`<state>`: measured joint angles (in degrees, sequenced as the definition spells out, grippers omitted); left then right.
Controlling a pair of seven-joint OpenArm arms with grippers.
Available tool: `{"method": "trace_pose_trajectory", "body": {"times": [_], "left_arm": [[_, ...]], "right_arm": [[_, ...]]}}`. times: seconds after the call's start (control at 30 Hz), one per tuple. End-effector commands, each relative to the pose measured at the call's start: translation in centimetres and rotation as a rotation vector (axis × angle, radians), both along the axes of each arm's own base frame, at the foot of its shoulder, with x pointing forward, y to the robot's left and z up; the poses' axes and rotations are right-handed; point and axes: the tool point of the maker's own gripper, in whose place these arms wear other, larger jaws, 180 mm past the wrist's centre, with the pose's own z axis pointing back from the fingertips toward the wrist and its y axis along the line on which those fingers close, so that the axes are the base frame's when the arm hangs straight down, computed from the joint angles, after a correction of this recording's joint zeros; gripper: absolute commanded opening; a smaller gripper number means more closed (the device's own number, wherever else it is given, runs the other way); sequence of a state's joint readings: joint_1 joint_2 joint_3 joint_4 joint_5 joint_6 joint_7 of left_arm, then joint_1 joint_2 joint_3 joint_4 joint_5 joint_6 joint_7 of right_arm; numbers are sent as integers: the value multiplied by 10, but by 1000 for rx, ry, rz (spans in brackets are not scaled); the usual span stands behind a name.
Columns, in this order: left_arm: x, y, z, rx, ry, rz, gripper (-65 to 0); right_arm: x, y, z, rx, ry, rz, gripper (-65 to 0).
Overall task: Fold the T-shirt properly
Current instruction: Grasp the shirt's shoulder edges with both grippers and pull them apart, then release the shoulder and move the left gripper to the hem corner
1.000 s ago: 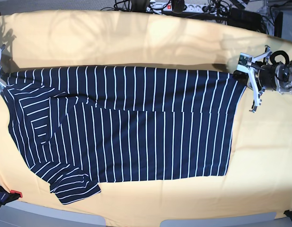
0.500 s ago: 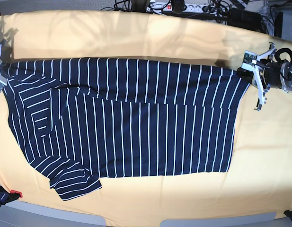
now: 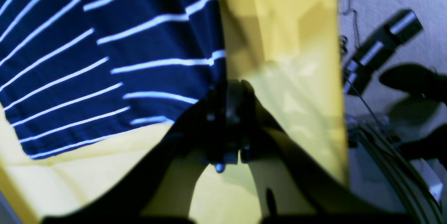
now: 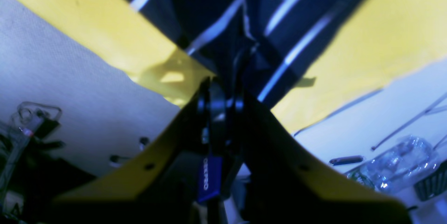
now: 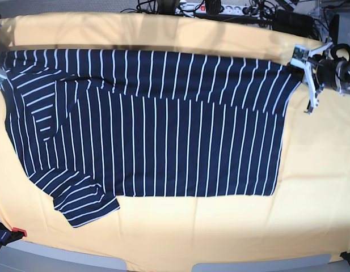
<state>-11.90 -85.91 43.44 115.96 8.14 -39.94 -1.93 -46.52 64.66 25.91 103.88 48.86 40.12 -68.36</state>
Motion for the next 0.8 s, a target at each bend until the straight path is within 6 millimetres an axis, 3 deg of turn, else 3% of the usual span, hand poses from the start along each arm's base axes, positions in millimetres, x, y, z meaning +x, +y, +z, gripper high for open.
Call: {"method": "trace_pose_trajectory", "body": {"times": [0.0,0.27,0.5,0.63,0.67,0.77], "left_arm": [[2,10,7,40,-16,-4,-650],[-14,1,8,12,32,-10,-650],[-27,-27,19,-84,78,-4,-650],[-26,-24,17,-54,73,12,-650],[-25,-23,17,-47,70,13,-605],[-24,-20,15,-25,62,16,-373]], "right_arm": [[5,-13,13,-60,-3,10,-650],[-34,-19,4,-79,112,2,-650],[-34,-23,5,-98,112,9,-650],[-35,-17,3,-65,116,-4,-627],[-38,-15,3,-56,127,-12,-572],[-48,-6,6,-30,192,-26,-439]]}}
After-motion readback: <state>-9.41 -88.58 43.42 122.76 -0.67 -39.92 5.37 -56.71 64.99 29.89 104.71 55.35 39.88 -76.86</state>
